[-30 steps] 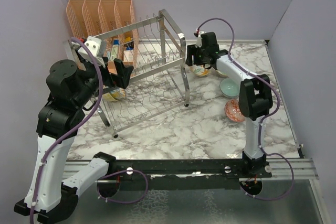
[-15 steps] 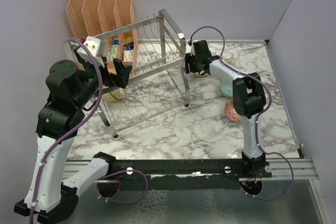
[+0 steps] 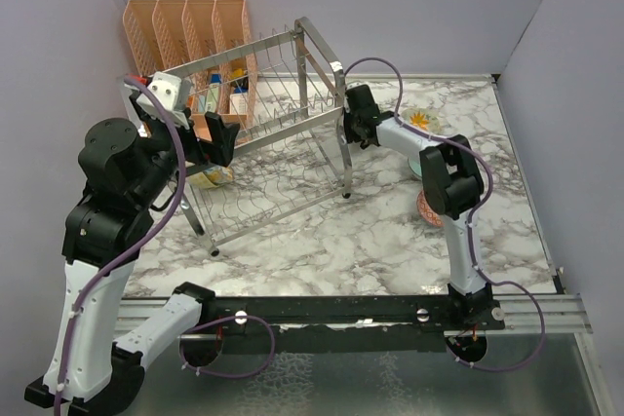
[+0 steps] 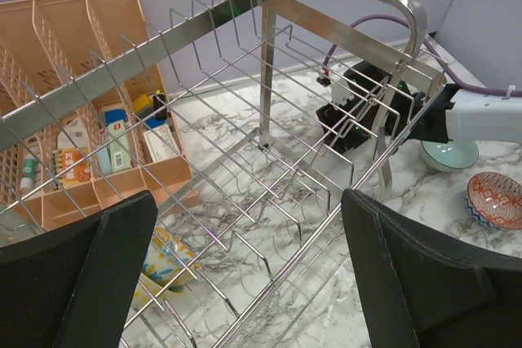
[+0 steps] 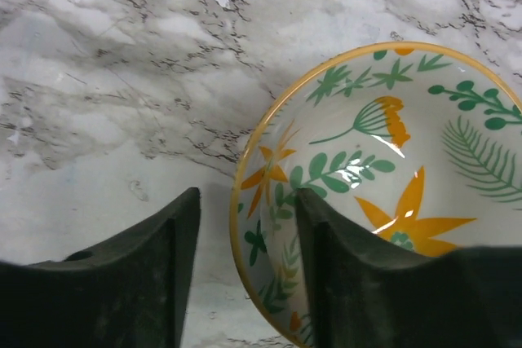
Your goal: Load the bowls into the dish rack
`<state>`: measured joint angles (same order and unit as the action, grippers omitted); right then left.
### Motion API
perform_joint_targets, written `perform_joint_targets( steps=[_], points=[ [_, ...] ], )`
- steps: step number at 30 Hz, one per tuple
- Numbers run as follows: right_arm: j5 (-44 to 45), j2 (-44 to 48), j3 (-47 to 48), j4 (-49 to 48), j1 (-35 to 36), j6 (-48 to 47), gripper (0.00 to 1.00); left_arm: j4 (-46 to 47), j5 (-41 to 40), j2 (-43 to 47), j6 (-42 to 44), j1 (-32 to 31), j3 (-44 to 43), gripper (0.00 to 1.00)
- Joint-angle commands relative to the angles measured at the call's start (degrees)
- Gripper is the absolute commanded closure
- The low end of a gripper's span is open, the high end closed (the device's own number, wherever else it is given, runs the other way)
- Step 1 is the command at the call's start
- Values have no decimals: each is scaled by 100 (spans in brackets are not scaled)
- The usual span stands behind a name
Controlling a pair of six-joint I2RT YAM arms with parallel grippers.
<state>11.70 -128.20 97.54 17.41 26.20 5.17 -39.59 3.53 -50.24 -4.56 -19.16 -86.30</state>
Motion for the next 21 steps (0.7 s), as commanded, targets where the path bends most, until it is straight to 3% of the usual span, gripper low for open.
perform_joint_targets(
  steps=[1,8,21],
  points=[
    [475,-239,230,-111,33,-209,61,-15,-165,71,82,-13,90,1],
    [440,-82,90,-270,29,-113,98,-13,-156,45,78,-15,77,1],
    [-475,1778,-669,-646,30,370,99,-84,-159,68,-15,-16,-189,1]
  ],
)
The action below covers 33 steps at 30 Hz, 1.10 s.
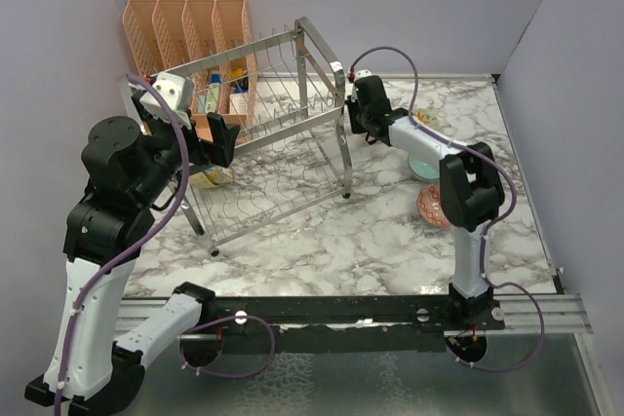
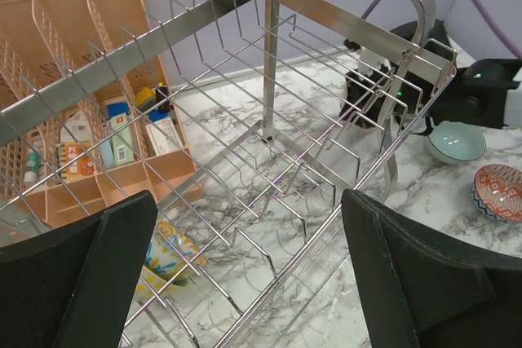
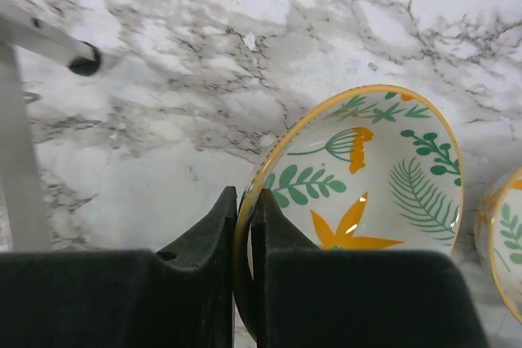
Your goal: Load the bowls into the dish rack
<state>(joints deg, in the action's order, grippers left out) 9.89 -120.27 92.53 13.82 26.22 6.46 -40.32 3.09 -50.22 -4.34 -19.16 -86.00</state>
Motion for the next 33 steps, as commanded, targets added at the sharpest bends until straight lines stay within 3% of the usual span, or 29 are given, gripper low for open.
perform_joint_targets(
  steps=[1,9,12,19,25,30,33],
  points=[
    [-280,1159,-276,-251,29,266,99,-9,-116,78,-46,-15,-217,1],
    [639,2988,-1790,117,32,363,99,-9,-190,218,-124,-17,-197,1],
    [597,3761,-2403,470,32,398,99,-13,-208,263,-142,-17,-225,1],
    [-732,5656,-3514,1856,45,792,99,-12,-197,373,-212,-12,-135,1],
    [-2111,7060,-4442,2440,162,1179,99,-29,-259,327,-176,-17,-78,1],
    [-2864,7693,-4840,2528,539,1569,99,42,-336,349,-211,-16,38,1],
    [-2806,7733,-5016,2480,882,1707,99,104,-362,349,-304,-18,118,1]
  ],
)
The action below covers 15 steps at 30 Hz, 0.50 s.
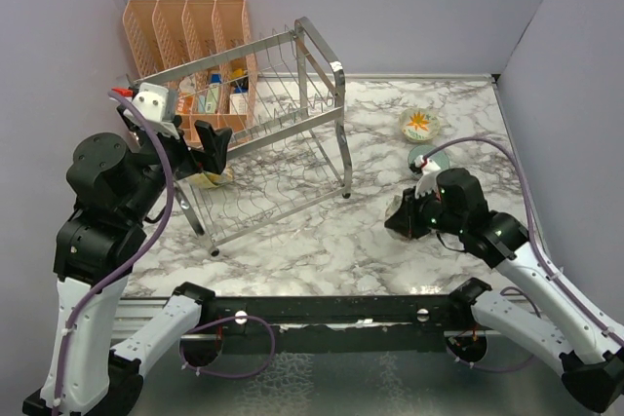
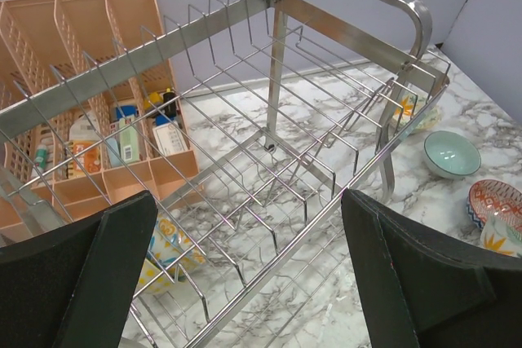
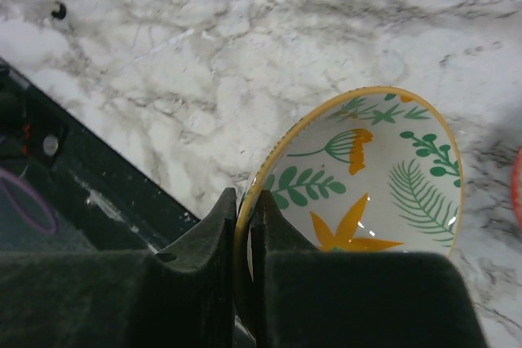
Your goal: Load the bowls into the dish rack
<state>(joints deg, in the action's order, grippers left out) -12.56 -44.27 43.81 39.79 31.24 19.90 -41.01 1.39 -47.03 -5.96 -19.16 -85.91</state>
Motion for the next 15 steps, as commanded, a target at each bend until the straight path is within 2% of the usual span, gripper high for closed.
perform_joint_targets(
  steps=[1,7,11,15],
  points=[
    [-517,94,-192,-178,506,410,99,187,-187,23,-163,-13,124,1],
    [81,-401,-229,-797,1813,878,99,128,-293,-4,-179,-13,180,1],
    [581,-1131,-8,-1201,2842,1146,99,57,-394,35,-154,-18,212,1],
    [344,-1927,144,-1811,3307,1182,99,41,-434,25,-134,-17,196,1]
  ],
)
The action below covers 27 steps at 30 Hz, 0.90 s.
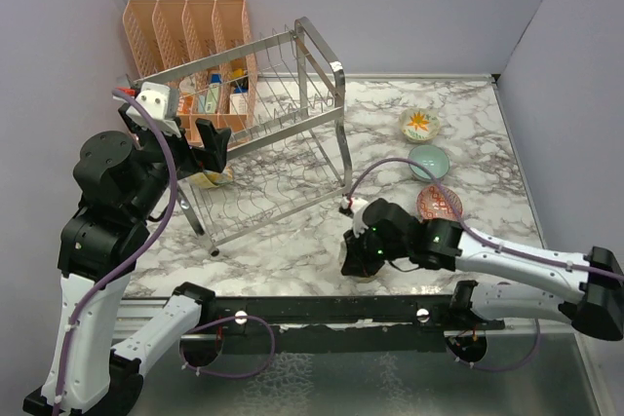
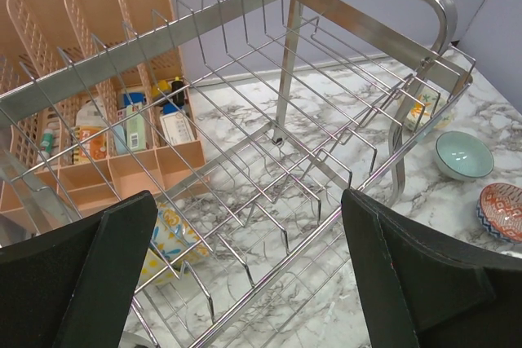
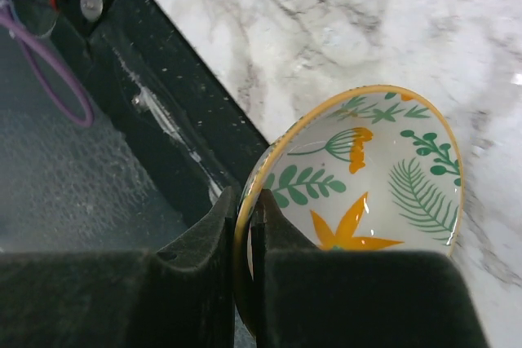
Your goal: Load the bowls into the dish rack
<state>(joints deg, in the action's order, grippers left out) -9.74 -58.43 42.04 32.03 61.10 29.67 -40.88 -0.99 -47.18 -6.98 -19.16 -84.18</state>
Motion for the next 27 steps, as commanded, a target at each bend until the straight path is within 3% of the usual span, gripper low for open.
perform_joint_targets(
  steps=[1,14,27],
  points=[
    [-92,-682,357,-1229,332,172,99,28,-191,42,-43,-18,24,1],
    [-2592,-2909,2041,-2298,339,-300,99,-107,-111,-3,2,-15,-236,1],
    [-4212,-4163,2655,-3897,-6,570,99,-251,-74,64,220,-18,-459,1]
  ],
)
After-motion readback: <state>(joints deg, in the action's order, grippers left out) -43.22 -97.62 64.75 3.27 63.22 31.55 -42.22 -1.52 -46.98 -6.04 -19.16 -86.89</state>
